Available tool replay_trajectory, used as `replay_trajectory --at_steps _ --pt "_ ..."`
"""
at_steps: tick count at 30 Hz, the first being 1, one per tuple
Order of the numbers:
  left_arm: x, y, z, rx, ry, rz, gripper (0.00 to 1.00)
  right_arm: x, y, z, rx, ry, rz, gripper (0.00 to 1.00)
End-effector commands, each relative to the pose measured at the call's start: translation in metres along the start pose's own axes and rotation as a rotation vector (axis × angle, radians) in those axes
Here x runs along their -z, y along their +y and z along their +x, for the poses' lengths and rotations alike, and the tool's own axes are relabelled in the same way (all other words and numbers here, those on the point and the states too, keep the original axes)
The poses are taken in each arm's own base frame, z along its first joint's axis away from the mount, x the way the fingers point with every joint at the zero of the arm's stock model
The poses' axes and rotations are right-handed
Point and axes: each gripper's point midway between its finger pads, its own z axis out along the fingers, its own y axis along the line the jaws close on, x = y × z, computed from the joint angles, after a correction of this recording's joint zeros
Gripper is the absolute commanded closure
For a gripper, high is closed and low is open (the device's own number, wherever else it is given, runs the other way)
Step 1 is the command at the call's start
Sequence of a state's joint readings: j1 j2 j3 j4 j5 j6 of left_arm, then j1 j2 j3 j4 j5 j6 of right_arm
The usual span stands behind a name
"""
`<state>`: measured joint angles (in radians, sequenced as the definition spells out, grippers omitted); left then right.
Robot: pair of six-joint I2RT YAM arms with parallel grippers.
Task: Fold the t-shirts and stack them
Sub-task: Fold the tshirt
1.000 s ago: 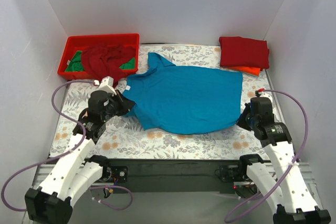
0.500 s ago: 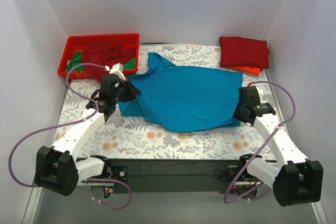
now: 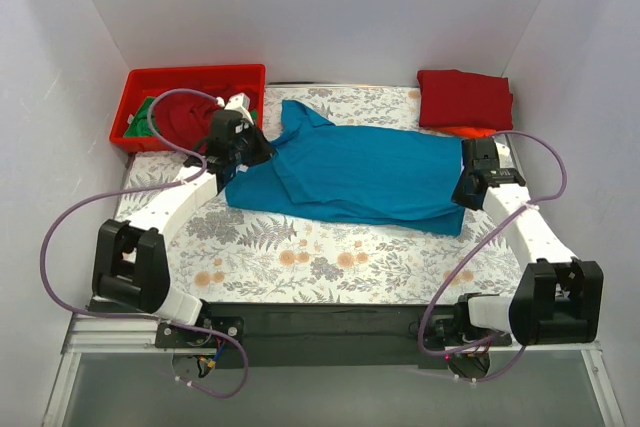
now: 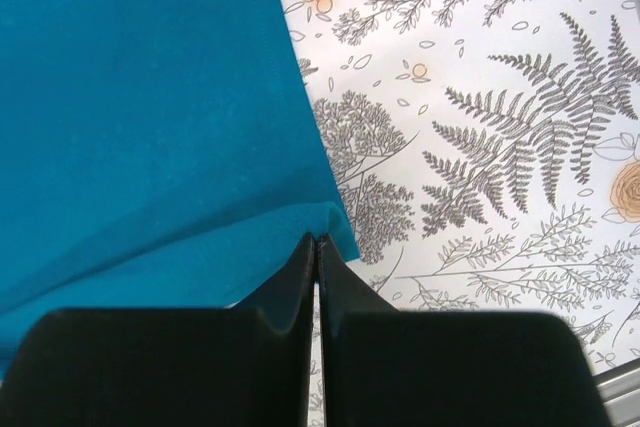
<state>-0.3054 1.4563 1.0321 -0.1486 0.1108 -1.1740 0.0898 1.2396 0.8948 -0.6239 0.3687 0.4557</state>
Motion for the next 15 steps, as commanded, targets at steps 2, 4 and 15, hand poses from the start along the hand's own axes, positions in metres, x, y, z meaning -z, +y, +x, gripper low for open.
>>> replay_trajectory --at_steps 2,4,15 --pt "-0.012 -0.015 -0.031 -0.046 -0.058 0.020 1.00 -0.009 -0.005 -0.026 0.002 -0.037 0.037 0.99" --pt "-0.022 -0.012 -0.033 -0.050 -0.053 0.001 1.00 -0.017 -0.005 -0.028 0.006 -0.021 0.048 0.99" --pt "-0.023 0.005 -0.049 -0.040 -0.139 -0.096 1.00 -0.046 0.001 -0.032 0.024 0.028 0.055 0.99"
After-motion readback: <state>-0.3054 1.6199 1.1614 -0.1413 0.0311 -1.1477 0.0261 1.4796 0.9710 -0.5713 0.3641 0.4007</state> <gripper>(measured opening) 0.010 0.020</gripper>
